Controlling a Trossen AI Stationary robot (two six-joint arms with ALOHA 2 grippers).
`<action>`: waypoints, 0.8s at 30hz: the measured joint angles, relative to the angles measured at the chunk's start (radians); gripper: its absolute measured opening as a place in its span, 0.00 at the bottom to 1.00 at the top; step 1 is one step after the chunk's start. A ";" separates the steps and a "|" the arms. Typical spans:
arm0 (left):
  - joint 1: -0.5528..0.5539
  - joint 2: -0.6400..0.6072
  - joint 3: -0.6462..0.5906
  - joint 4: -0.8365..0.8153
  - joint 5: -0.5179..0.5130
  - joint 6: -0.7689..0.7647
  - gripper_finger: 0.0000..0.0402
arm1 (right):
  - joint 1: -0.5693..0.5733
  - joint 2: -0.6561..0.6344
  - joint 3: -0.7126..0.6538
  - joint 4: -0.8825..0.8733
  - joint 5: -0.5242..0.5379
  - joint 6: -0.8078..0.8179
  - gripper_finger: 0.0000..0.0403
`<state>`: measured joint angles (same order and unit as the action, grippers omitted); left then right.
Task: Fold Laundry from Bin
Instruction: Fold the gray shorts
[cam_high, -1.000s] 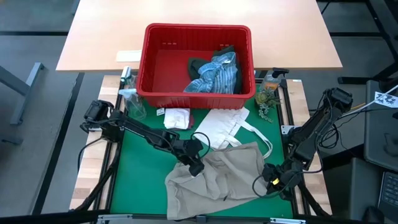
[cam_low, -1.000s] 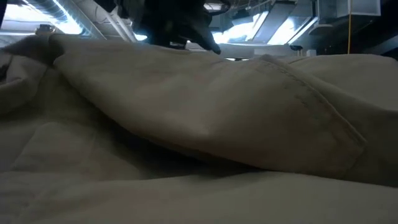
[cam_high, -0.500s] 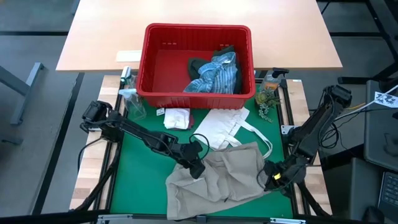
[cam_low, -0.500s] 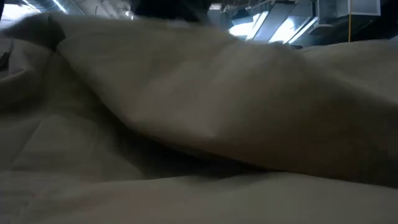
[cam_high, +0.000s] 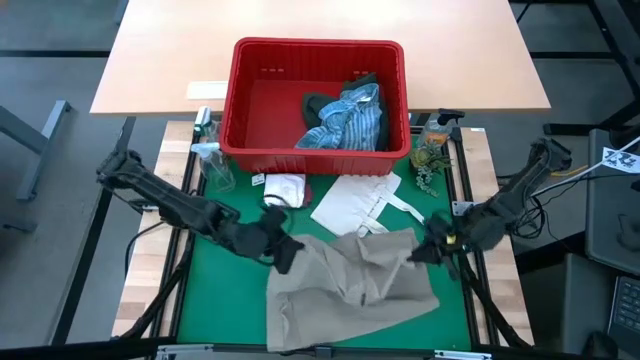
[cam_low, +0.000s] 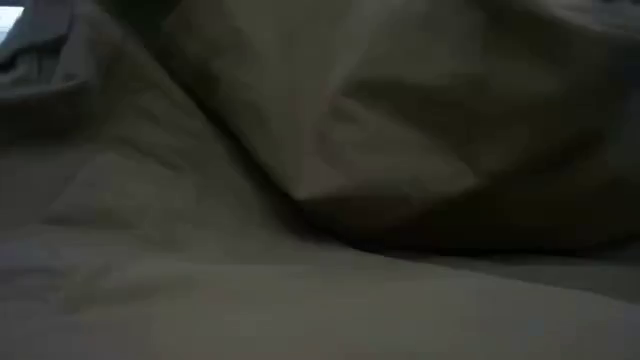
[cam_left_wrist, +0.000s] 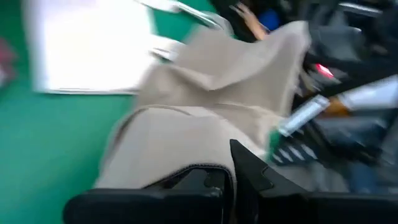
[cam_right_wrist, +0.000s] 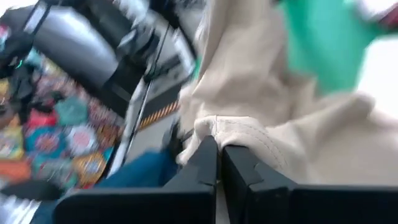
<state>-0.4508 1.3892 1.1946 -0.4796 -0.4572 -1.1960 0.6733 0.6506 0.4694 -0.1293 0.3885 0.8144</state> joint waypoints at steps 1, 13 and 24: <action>-0.014 -0.015 0.000 -0.047 -0.047 -0.029 0.00 | -0.040 -0.016 0.000 -0.001 0.016 -0.025 0.01; -0.059 -0.045 0.000 -0.508 -0.333 -0.354 0.00 | -0.555 -0.058 0.000 -0.007 -0.103 -0.225 0.01; 0.061 -0.055 -0.001 -0.718 -0.378 -0.310 0.00 | -0.894 -0.050 0.000 -0.001 -0.258 -0.323 0.01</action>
<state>-0.3898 1.3342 1.1938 -1.1975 -0.8356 -1.5064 -0.2204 0.6010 0.4696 -0.1303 0.1307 0.4914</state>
